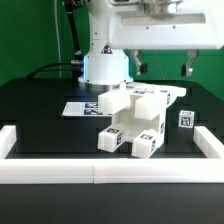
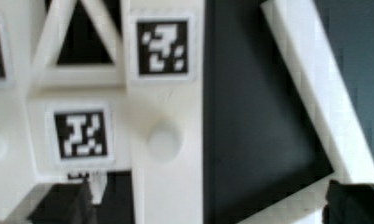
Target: Assemble chair
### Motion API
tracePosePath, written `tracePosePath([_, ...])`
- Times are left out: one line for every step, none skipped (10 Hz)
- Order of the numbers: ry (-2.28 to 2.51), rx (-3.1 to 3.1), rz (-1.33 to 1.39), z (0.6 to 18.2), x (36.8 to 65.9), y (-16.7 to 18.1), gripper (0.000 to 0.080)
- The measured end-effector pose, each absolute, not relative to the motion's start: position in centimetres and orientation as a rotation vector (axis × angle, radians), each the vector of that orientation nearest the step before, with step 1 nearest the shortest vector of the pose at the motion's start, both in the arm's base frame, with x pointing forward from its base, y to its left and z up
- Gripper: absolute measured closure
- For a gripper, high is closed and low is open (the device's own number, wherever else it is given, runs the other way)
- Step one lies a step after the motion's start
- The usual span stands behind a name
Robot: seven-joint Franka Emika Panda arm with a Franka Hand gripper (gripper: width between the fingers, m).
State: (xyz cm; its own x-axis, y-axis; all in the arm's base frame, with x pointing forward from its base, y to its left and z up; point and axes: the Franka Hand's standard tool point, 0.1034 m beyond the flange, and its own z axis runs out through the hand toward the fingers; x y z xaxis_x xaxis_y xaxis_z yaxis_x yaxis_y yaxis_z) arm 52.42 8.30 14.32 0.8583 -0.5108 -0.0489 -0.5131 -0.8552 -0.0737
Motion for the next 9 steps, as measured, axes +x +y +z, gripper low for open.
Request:
tracePosePath([0.843, -2.936, 0.051, 14.6, 51.4, 9.6, 0.0151])
tracePosePath([0.864, -2.929, 0.057, 14.7, 50.9, 11.1, 0.0151])
tracePosePath([0.846, -2.935, 0.061, 14.5, 50.4, 12.4, 0.0151])
tracePosePath([0.866, -2.928, 0.051, 14.2, 50.0, 13.5, 0.0151])
tracePosePath([0.849, -2.933, 0.041, 13.8, 49.9, 14.2, 0.0151])
tracePosePath([0.851, -2.932, 0.039, 13.9, 50.0, 13.9, 0.0151])
tracePosePath([0.852, -2.932, 0.04, 13.8, 50.0, 13.9, 0.0151])
tracePosePath([0.851, -2.933, 0.04, 13.8, 50.0, 13.9, 0.0151])
tracePosePath([0.856, -2.931, 0.04, 13.8, 49.9, 14.0, 0.0151])
